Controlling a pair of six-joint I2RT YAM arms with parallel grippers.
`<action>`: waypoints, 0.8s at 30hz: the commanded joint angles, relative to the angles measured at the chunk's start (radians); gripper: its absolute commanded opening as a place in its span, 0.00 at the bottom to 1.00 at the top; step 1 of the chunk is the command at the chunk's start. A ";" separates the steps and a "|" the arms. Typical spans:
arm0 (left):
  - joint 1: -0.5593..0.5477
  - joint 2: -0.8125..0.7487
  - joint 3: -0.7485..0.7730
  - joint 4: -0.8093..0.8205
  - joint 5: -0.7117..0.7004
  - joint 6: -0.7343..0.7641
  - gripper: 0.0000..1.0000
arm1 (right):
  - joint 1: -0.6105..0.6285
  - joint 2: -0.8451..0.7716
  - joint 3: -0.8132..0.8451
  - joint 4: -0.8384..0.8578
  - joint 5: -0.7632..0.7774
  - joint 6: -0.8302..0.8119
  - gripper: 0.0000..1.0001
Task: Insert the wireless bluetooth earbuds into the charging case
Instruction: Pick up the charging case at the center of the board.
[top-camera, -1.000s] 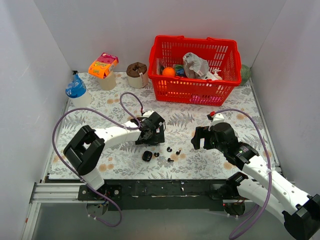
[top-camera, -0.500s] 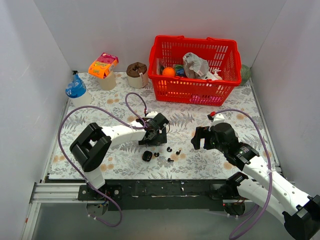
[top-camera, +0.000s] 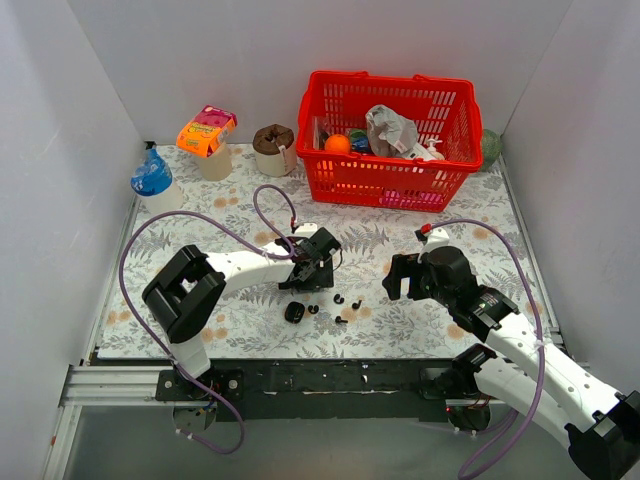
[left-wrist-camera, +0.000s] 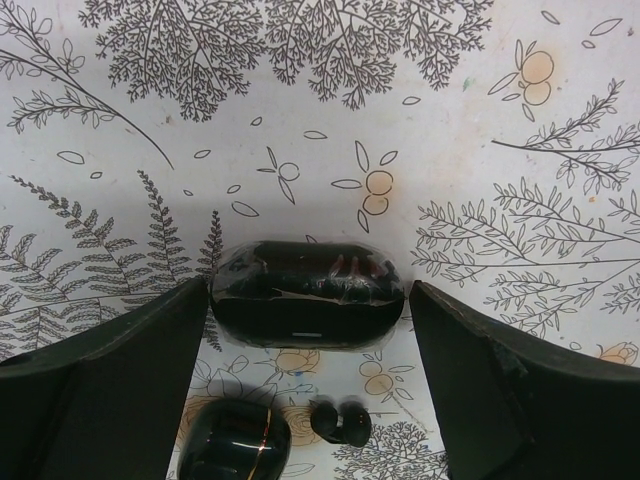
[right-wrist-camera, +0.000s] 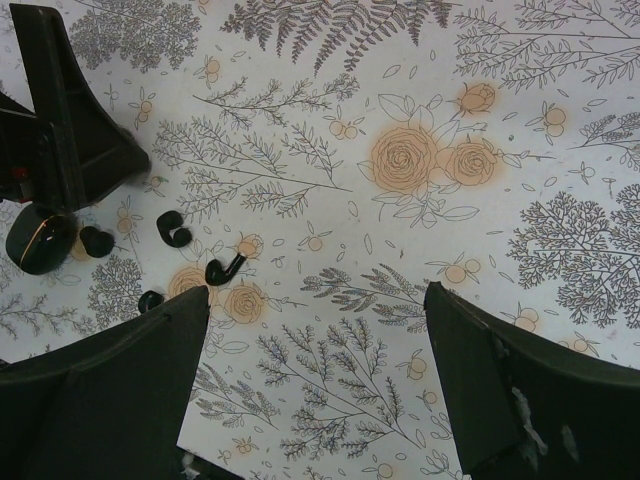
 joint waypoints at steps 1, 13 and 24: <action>-0.005 0.016 0.015 -0.018 -0.037 0.015 0.84 | 0.002 -0.009 -0.008 0.014 -0.003 0.001 0.96; -0.007 0.025 0.002 -0.015 -0.049 0.061 0.79 | 0.002 -0.006 -0.011 0.014 -0.004 0.001 0.96; -0.010 0.046 -0.008 -0.012 -0.052 0.043 0.74 | 0.002 -0.006 -0.008 0.011 -0.006 0.001 0.96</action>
